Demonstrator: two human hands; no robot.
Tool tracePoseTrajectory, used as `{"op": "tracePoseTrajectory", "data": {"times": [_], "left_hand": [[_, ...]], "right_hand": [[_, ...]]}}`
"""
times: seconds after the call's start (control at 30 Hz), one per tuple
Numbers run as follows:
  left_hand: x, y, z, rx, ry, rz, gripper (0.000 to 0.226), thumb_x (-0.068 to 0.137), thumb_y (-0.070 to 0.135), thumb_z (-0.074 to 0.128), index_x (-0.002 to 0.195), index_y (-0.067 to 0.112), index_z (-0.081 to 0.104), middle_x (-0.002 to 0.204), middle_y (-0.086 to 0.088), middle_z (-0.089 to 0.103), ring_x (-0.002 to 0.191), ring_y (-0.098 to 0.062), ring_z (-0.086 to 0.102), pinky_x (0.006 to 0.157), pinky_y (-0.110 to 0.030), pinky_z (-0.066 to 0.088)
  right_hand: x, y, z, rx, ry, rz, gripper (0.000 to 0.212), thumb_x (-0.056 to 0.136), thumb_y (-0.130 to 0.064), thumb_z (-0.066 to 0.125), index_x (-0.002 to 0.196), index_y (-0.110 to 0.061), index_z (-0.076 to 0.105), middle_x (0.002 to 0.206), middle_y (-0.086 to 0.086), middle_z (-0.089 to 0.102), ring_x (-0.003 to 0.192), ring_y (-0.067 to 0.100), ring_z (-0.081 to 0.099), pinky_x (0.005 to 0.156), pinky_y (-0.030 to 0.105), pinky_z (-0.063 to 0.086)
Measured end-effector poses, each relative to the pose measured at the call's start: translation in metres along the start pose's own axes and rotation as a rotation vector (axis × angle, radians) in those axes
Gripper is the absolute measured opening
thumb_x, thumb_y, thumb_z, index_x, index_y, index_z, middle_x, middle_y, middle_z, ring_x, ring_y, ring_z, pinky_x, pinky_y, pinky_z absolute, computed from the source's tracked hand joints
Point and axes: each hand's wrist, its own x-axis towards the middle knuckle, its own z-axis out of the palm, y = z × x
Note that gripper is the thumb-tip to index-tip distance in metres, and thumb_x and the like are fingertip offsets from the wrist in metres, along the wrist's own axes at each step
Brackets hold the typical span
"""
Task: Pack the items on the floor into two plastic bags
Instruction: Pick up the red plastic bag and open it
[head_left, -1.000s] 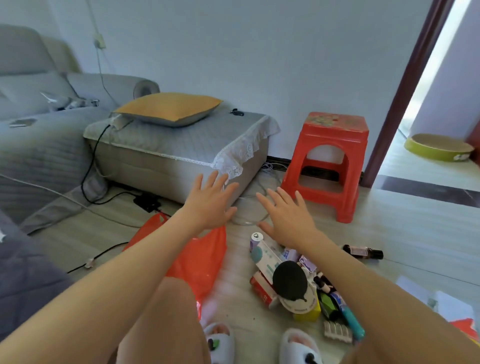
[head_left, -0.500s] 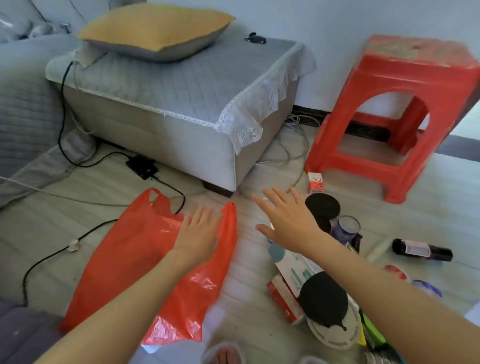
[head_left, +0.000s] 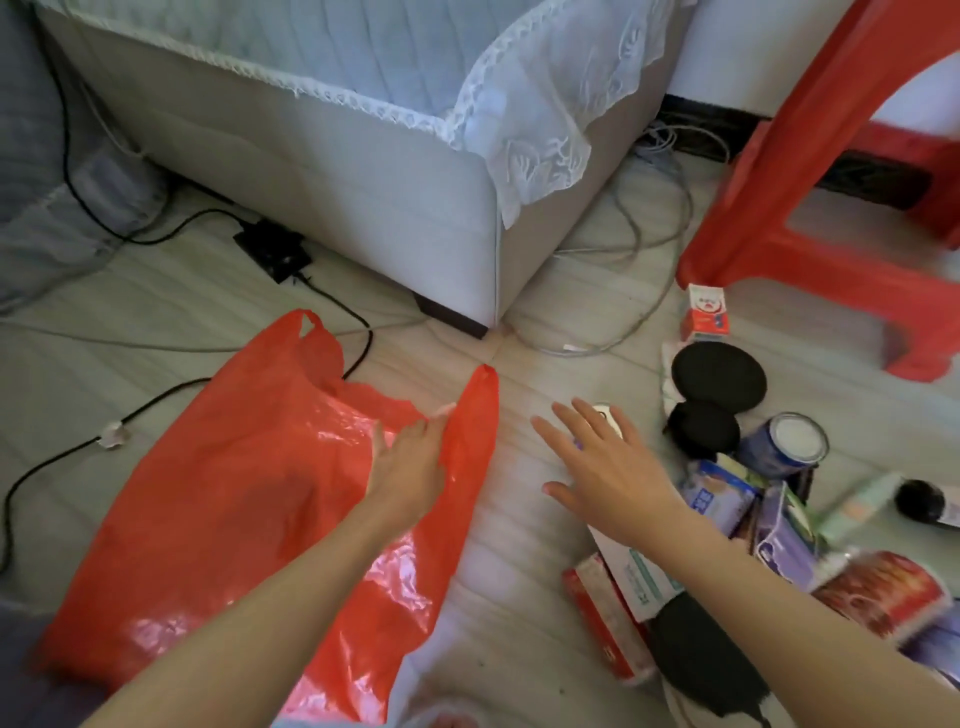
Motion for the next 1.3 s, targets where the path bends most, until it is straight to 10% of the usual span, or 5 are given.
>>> {"op": "tracePoseTrajectory", "data": {"times": [0.37,0.6,0.83,0.97,1.3], "left_hand": [[-0.080,0.021,-0.109,0.102,0.603,0.694,0.033,0.074,0.019,0.045,0.107,0.022,0.049,0.079,0.006,0.054,0.073,-0.014,0.053,0.074,-0.025,0.033],[-0.147,0.018,-0.127,-0.167,0.788,0.426,0.025,0.065,0.008,0.056,0.083,0.025,0.049,0.081,0.003,0.057,0.085,-0.016,0.043,0.070,-0.027,0.030],[-0.184,-0.002,-0.144,0.021,0.695,0.711,0.014,0.079,0.017,0.040,0.091,0.015,0.048,0.092,-0.002,0.048,0.082,-0.014,0.043,0.071,-0.027,0.037],[-0.197,-0.008,-0.155,0.010,0.700,0.741,0.018,0.085,0.028,0.038,0.084,0.015,0.050,0.089,0.008,0.038,0.081,-0.011,0.039,0.073,-0.028,0.035],[-0.235,-0.018,-0.171,0.083,0.792,0.828,0.006,0.086,0.017,0.044,0.082,0.015,0.048,0.091,0.001,0.043,0.079,-0.015,0.041,0.066,-0.026,0.035]], "right_hand": [[-0.045,-0.018,-0.141,-0.007,0.371,-0.060,0.082,0.055,-0.043,0.083,0.126,-0.020,0.050,0.124,0.005,0.061,0.120,0.027,0.055,0.095,0.056,0.045],[-0.105,-0.038,-0.169,-0.055,0.511,-0.144,0.017,0.065,-0.021,0.075,0.078,-0.020,0.065,0.075,-0.005,0.063,0.077,0.018,0.062,0.086,0.031,0.037],[-0.152,-0.058,-0.200,0.211,0.410,-0.116,0.056,0.094,-0.056,0.021,0.123,-0.024,0.056,0.123,-0.006,0.059,0.120,0.013,0.049,0.104,0.027,0.030],[-0.140,-0.066,-0.216,0.603,0.307,0.057,0.046,0.092,-0.044,0.041,0.133,-0.023,0.049,0.141,-0.004,0.043,0.133,0.011,0.035,0.108,0.021,0.022],[-0.088,-0.089,-0.228,0.154,0.132,-0.124,0.046,0.089,-0.032,0.053,0.135,-0.030,0.045,0.147,-0.003,0.034,0.138,0.016,0.024,0.106,0.034,0.028]]}}
